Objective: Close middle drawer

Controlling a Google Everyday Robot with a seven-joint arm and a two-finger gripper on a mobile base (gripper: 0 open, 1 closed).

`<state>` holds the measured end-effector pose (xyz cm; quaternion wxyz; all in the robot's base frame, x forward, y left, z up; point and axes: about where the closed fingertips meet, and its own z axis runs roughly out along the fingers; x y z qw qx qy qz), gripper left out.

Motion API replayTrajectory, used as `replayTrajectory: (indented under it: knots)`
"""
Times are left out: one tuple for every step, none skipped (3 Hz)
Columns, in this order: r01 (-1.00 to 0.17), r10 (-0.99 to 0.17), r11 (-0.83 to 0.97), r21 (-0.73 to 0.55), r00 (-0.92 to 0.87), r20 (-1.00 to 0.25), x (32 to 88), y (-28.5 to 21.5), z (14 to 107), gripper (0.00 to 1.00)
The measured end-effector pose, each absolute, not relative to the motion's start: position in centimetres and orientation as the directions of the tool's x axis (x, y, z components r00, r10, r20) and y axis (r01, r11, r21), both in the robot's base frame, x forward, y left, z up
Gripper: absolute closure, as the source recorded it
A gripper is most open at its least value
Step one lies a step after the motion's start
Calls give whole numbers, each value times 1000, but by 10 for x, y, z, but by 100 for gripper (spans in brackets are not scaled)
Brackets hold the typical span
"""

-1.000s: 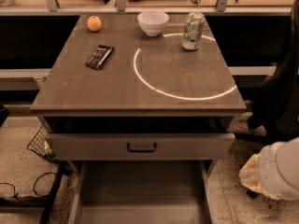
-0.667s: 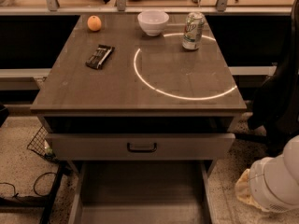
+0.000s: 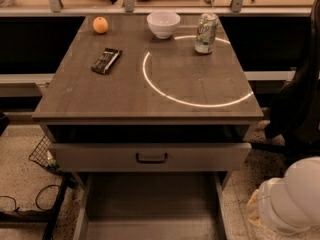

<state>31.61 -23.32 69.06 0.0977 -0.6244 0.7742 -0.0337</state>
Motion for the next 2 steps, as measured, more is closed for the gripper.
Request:
replayTrajectory:
  knots:
    - [-970,-983,178,-167,-169,-70,293,-226,625,100]
    - [-980,-994,109,-167,-104,-38,264,-225,565,100]
